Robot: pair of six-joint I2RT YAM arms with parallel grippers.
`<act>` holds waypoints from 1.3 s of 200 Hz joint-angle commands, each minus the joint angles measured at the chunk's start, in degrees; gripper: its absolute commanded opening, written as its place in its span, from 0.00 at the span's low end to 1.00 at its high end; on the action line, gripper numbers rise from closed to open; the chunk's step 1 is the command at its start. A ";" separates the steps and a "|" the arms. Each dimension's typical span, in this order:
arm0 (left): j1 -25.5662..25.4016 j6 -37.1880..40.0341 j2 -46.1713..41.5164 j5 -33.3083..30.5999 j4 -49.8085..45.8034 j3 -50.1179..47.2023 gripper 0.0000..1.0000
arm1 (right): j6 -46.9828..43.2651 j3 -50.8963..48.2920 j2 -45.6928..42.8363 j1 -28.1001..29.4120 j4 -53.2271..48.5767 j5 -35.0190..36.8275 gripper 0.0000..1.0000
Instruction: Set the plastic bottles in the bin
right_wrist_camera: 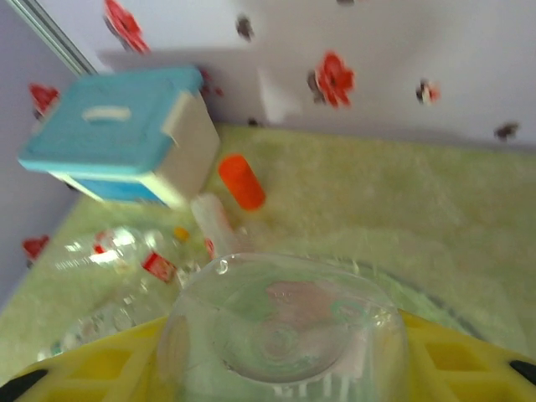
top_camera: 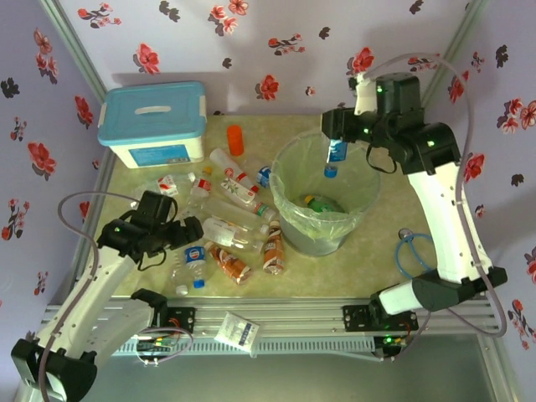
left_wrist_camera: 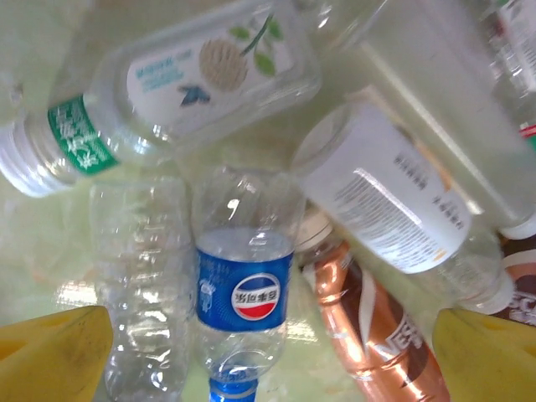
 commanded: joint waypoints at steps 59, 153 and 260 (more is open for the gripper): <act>-2.01 -8.51 -2.19 1.87 -1.32 -8.62 0.90 | -1.62 -17.75 1.73 3.30 -0.21 5.74 0.38; -2.46 -12.08 -1.93 -3.27 -2.70 -9.72 0.87 | 1.48 -32.16 4.88 5.40 10.39 6.23 0.40; -3.60 -16.98 -2.82 -4.40 -2.23 -14.15 0.88 | 0.35 -31.91 2.12 4.52 8.76 7.24 0.73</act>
